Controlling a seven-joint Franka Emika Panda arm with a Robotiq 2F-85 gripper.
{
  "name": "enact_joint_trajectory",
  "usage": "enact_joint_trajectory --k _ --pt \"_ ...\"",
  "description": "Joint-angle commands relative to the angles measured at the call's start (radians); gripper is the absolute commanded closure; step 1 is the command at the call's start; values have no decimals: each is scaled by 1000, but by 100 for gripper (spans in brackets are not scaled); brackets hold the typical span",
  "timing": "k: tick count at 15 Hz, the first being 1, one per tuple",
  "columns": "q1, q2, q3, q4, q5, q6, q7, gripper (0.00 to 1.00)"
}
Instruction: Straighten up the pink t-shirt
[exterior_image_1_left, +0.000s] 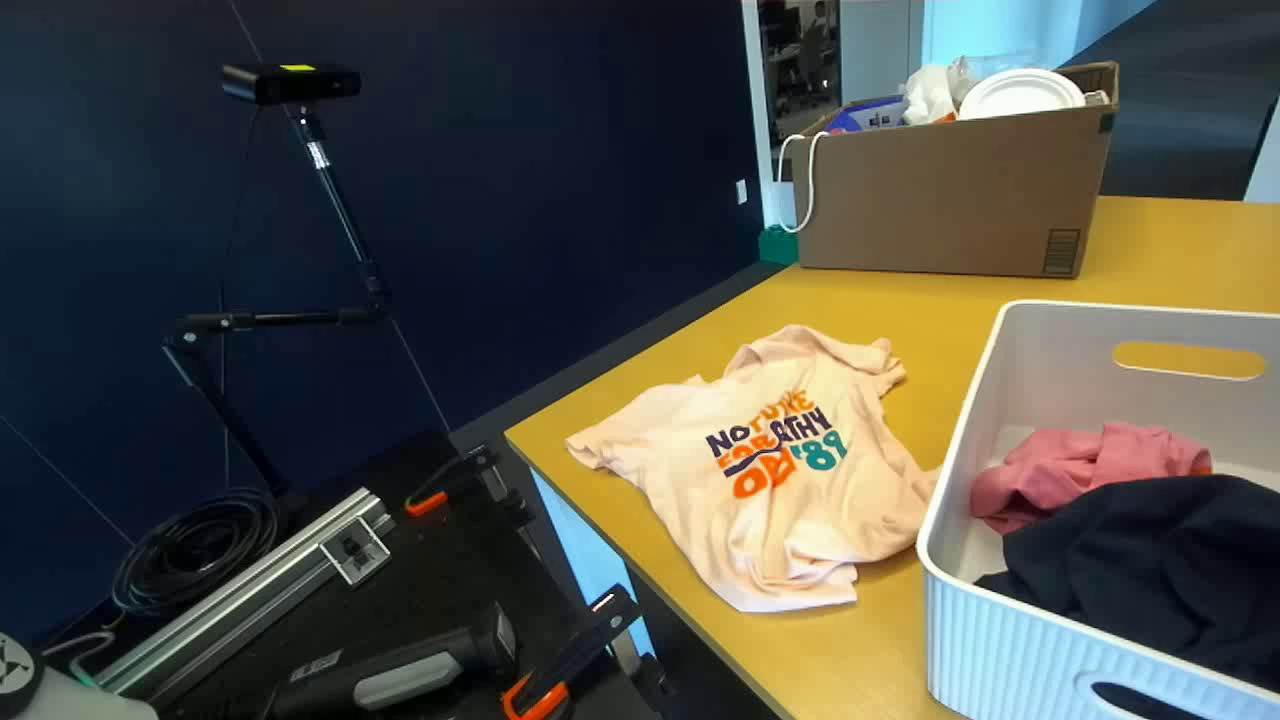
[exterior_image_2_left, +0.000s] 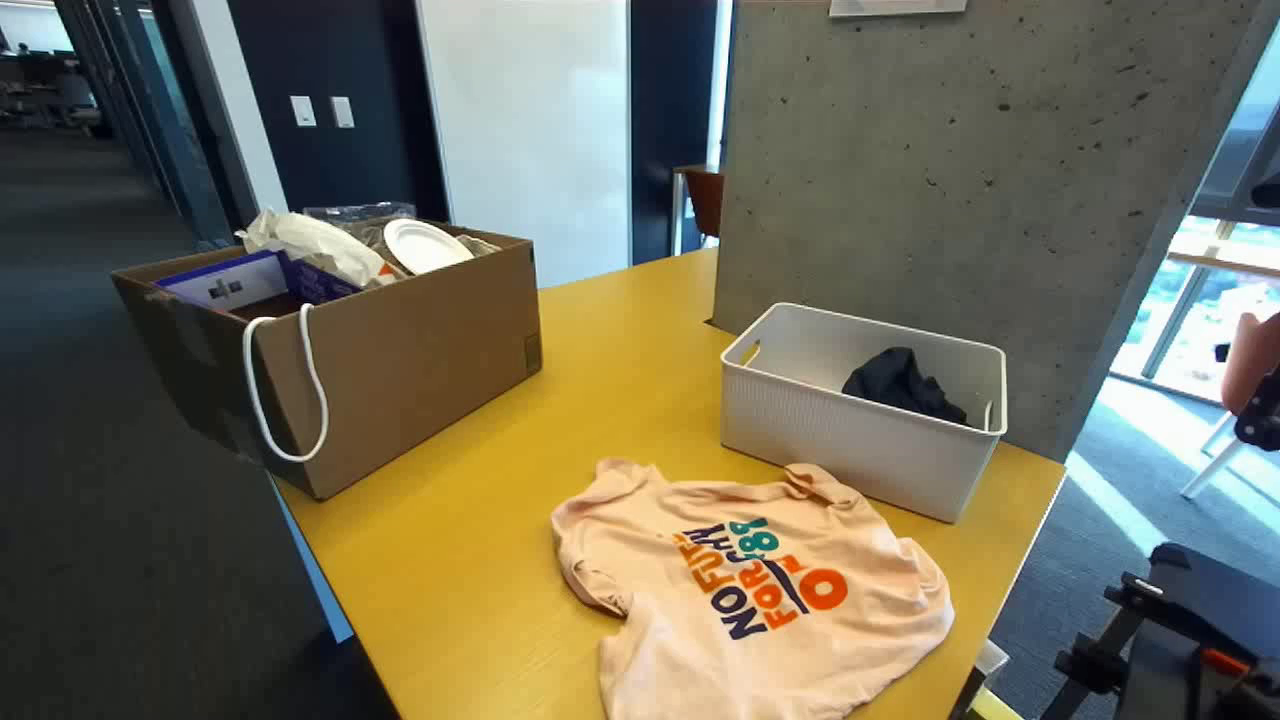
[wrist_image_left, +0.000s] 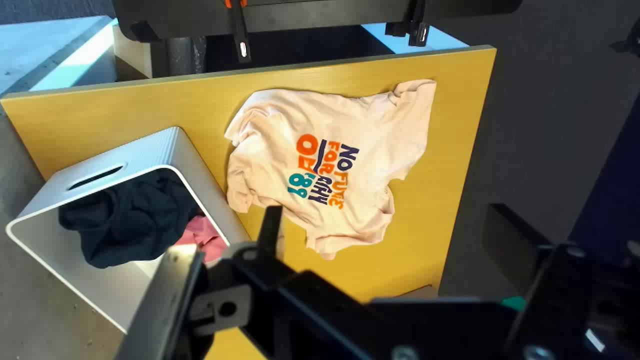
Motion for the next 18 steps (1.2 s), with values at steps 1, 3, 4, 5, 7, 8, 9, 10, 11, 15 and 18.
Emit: enact_joint_trajectory --k 1,3,4,5,7,8,9,10,11,15,18 --pt "-10 3 6 4 7 -3 -7 0" --pt "-10 3 6 6 7 -3 -7 0" --pt "-10 3 6 6 7 -3 -7 0" --pt "-10 3 6 6 7 -3 -7 0" --pt "-10 3 6 6 7 -3 -7 0" --pt "-10 3 6 6 7 -3 -7 0" --pt "8 72 2 60 8 21 -15 0" --pt "34 184 -1 147 17 54 -16 0" --pt "49 225 -3 180 11 79 -15 0" --pt "118 432 -25 358 -15 67 -45 0" --pt "171 624 -49 460 9 61 -103 0"
